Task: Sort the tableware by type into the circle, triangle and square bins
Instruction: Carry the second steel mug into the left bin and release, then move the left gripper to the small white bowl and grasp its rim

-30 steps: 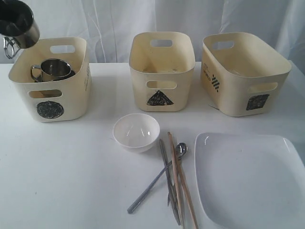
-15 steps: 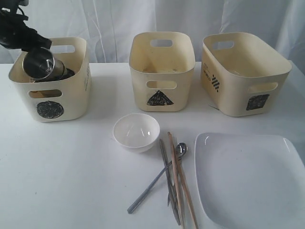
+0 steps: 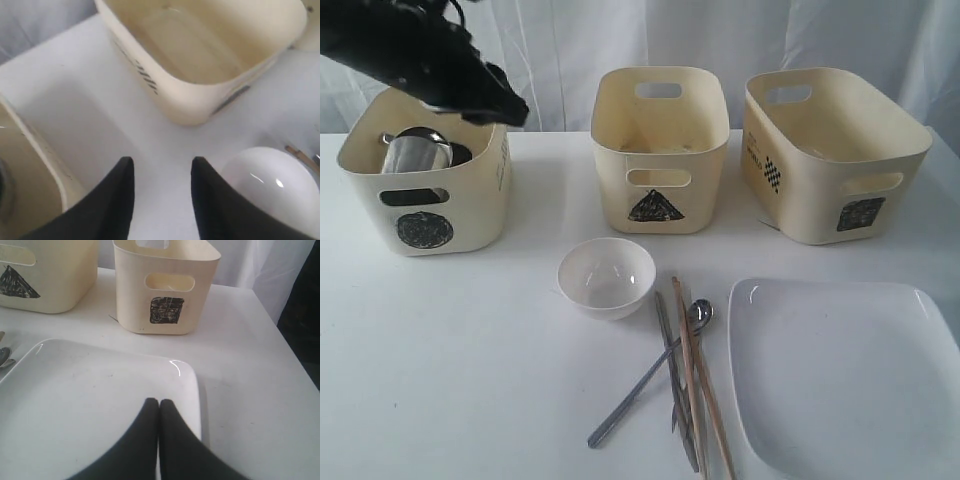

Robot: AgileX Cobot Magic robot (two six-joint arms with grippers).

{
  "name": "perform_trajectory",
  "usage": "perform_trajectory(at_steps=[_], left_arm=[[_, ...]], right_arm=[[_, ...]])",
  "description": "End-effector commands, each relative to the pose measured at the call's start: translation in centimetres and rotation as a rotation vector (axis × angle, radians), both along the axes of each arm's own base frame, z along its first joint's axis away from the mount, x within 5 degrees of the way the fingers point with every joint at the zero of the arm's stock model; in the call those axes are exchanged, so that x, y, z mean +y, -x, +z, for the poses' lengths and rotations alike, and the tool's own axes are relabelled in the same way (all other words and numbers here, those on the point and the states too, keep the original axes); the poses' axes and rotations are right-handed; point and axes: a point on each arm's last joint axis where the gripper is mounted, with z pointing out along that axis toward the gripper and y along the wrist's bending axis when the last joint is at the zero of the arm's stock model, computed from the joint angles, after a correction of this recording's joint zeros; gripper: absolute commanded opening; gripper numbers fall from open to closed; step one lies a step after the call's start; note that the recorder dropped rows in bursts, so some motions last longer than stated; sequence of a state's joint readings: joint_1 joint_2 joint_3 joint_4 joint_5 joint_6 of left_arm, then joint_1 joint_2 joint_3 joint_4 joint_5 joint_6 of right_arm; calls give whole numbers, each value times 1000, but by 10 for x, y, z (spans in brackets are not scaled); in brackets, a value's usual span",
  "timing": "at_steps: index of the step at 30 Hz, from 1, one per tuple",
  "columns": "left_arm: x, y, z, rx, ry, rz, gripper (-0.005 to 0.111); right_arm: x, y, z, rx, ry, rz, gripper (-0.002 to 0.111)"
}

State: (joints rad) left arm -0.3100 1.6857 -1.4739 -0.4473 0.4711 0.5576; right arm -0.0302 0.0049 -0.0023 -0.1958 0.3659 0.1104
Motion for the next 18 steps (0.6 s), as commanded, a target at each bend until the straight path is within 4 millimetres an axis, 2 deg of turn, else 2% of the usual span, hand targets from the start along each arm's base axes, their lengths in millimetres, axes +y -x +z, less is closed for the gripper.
perform_trajectory(at_steps=[1, 4, 6, 10, 14, 18], left_arm=[[-21, 8, -29, 90, -28, -75, 50], [-30, 10, -44, 155, -25, -103, 60], [-36, 10, -52, 192, -24, -118, 62], [-49, 8, -76, 256, -40, -145, 62], [-52, 3, -96, 317, -44, -140, 62], [-54, 2, -107, 355, -48, -141, 62]], right_arm=[[0, 0, 0, -10, 5, 2, 0], [0, 0, 0, -10, 5, 2, 0], [0, 0, 0, -10, 5, 2, 0], [0, 0, 0, -10, 5, 2, 0], [0, 0, 0, -10, 5, 2, 0], [0, 0, 0, -11, -2, 0, 0]])
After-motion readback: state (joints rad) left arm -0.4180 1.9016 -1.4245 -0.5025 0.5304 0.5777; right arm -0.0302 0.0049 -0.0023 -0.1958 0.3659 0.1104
